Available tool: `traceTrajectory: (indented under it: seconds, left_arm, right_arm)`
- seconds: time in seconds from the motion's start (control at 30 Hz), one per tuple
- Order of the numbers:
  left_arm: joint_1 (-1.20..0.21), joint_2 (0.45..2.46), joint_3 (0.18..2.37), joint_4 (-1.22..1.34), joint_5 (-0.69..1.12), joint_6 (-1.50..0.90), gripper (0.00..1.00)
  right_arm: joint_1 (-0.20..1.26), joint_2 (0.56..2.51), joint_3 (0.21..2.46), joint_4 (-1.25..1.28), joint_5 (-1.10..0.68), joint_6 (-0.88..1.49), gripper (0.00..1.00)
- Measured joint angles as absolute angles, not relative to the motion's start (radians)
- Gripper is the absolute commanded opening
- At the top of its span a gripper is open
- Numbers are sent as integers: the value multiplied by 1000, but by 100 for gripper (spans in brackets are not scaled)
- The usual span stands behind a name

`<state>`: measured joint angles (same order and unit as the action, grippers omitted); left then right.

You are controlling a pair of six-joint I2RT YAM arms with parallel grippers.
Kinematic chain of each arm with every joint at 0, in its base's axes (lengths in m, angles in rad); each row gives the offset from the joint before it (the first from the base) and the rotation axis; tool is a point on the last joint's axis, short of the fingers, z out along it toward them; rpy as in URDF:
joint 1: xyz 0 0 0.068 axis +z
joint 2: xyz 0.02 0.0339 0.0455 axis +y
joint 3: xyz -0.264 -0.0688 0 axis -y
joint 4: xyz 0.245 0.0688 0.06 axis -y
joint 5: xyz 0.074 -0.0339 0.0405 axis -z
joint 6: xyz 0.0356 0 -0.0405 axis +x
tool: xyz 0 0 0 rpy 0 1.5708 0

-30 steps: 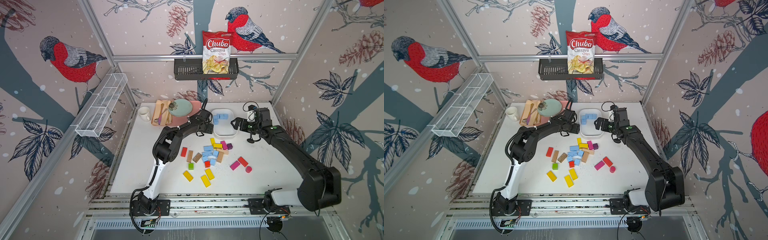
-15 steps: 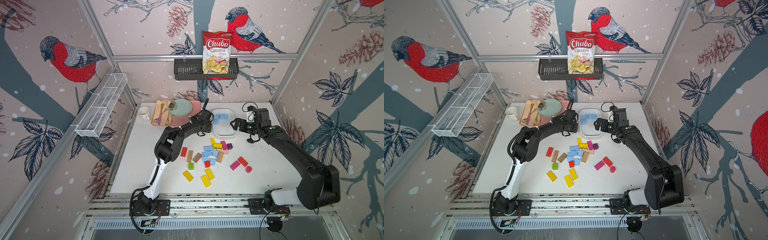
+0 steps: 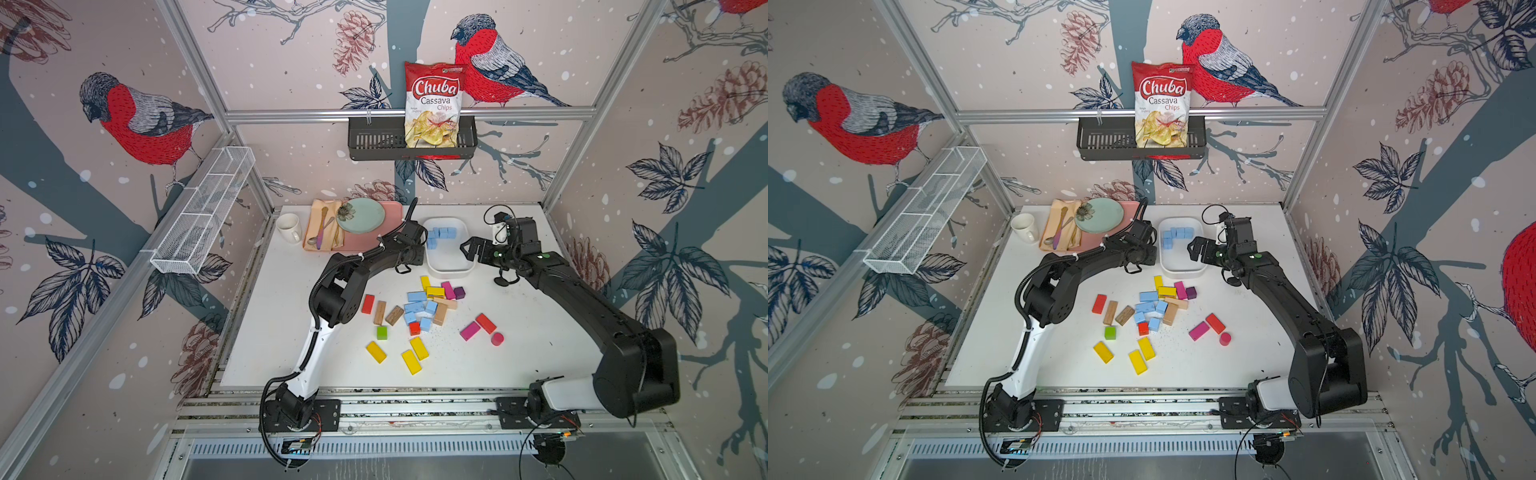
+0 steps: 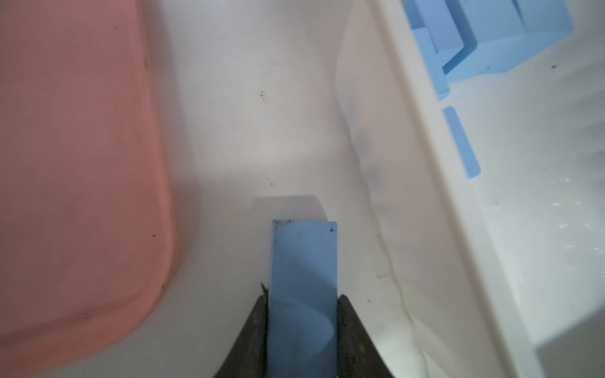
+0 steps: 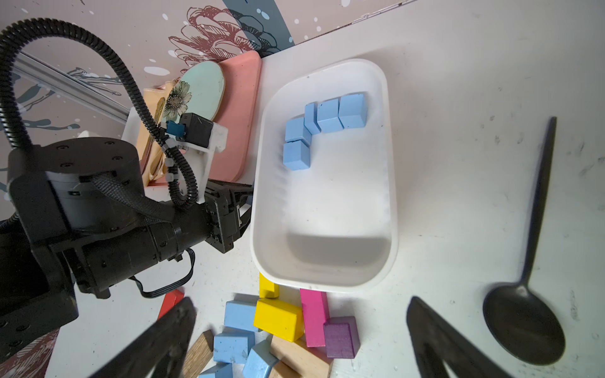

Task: Pick out the blue building blocks
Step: Pick up the building block from the center of the board, then place the building block in the storage box.

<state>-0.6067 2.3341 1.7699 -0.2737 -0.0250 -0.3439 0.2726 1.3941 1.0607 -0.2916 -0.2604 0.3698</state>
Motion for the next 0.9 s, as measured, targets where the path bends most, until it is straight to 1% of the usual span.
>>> traceTrajectory:
  seconds: [0.23,0.43,0.63,0.9]
  left_arm:
    - [-580,2228,1644,-263,86,-388,20]
    - [-538,2083,1493,-169,176,-405,20]
    - [-531,1929,1346,-59,265,-413,20]
    - [-531,1766,1155,149,371,-403,22]
  right_arm:
    - [273,1394,1058,-290,-264,372,100]
    - [273,1394,1053,-285,-278,392,100]
    - [303,1402,1059,-270,-294,418,100]
    - [379,1447,1114,-257,-293,478,89]
